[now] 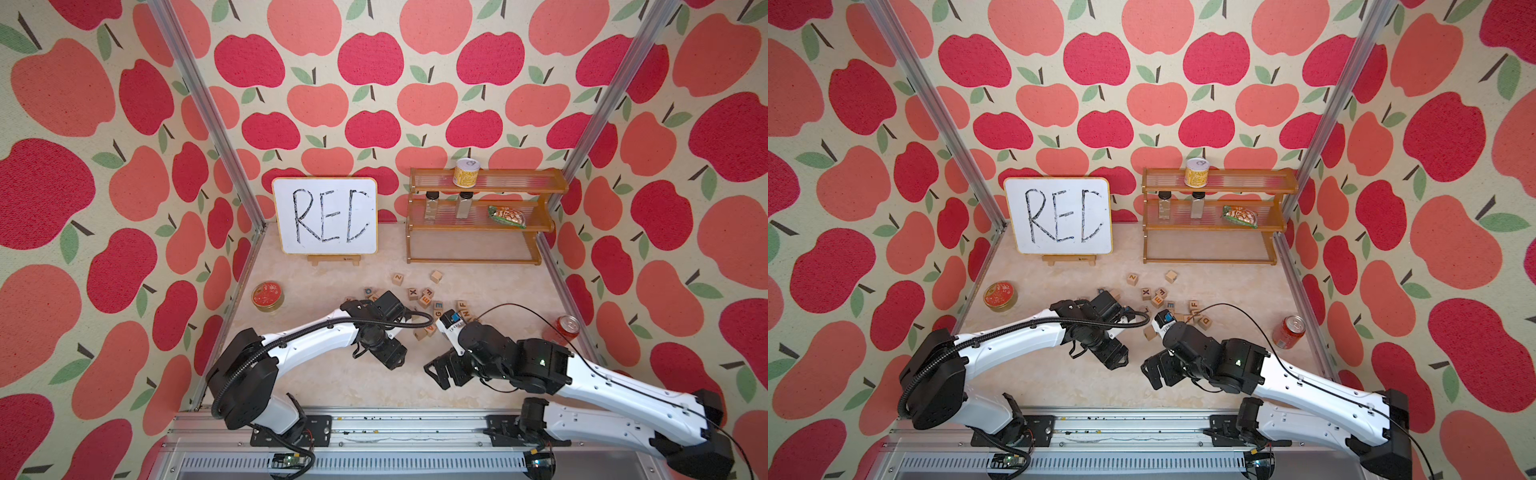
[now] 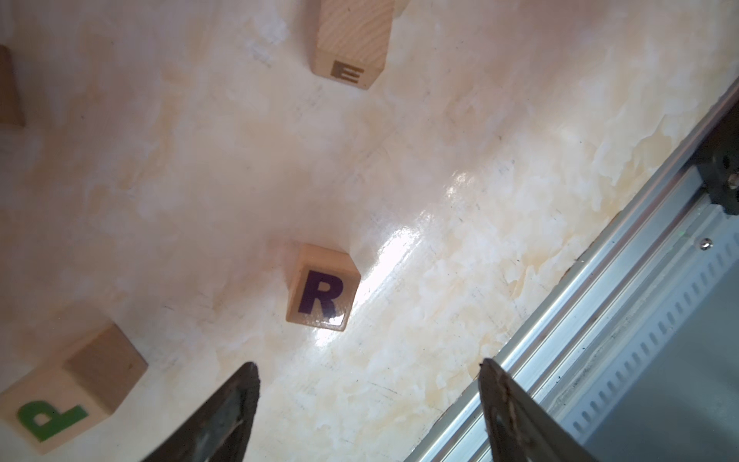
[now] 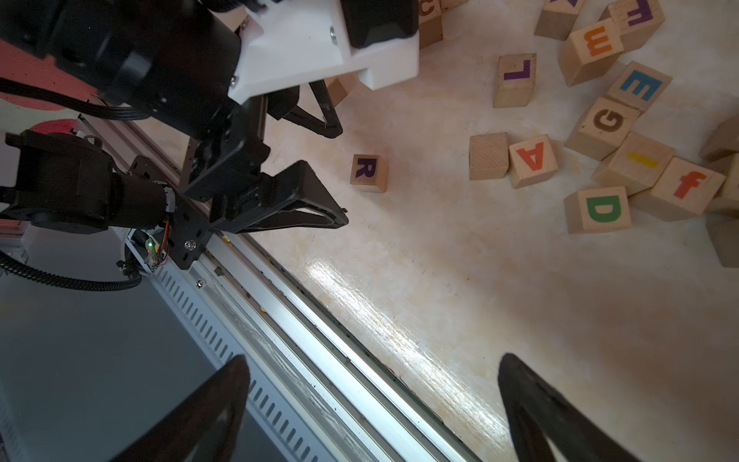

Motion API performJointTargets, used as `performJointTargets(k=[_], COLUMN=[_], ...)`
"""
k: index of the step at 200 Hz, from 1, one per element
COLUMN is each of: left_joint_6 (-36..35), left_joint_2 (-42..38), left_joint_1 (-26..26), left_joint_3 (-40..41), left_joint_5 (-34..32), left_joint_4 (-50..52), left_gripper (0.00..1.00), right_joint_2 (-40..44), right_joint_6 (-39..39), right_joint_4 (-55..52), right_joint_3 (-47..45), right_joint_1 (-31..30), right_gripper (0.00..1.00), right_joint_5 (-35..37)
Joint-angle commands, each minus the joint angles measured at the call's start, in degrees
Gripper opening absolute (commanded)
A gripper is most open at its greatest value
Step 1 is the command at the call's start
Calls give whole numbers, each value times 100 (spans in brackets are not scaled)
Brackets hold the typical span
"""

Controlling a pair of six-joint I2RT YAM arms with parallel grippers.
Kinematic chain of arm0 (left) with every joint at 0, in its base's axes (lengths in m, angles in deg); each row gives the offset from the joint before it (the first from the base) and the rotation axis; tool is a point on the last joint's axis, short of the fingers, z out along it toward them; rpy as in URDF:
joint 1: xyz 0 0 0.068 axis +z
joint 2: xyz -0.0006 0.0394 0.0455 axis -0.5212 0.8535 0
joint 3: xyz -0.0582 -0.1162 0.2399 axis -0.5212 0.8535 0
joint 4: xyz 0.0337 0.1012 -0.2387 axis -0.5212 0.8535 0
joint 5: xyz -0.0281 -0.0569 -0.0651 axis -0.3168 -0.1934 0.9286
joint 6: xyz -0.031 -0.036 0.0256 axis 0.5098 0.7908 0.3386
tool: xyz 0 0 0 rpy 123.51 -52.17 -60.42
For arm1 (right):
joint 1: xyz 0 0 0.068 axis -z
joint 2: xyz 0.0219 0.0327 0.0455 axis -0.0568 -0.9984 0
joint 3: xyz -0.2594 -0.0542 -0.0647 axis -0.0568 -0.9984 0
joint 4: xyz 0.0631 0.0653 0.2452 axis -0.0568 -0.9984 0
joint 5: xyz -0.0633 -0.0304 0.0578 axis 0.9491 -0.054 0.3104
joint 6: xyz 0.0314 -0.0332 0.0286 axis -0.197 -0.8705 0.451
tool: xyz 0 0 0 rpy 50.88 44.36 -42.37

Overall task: Assemble the uppercase word "red" with letter blocks
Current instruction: Adjust the letter block at the center of the board.

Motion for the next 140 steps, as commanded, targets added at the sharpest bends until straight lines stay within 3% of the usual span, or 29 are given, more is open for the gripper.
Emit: performJointTargets(k=[1, 45, 140], left_joint_6=[-446, -754, -886], left_joint_2=[-39, 131, 841], left_joint_1=[-24, -8, 33], left_joint_3=[132, 258, 68], left_joint_5=[-516, -706, -490], left_joint_4=[-220, -487, -805], left_gripper=[78, 72, 62], right_joint_2=[155, 320, 312], right_joint_6=[-129, -74, -48], right_joint_4=[-171, -250, -226], right_joint_3=[-49, -126, -158], right_joint_1=[41, 43, 344], right_gripper=[99, 99, 99], right_joint_5=[-134, -152, -90])
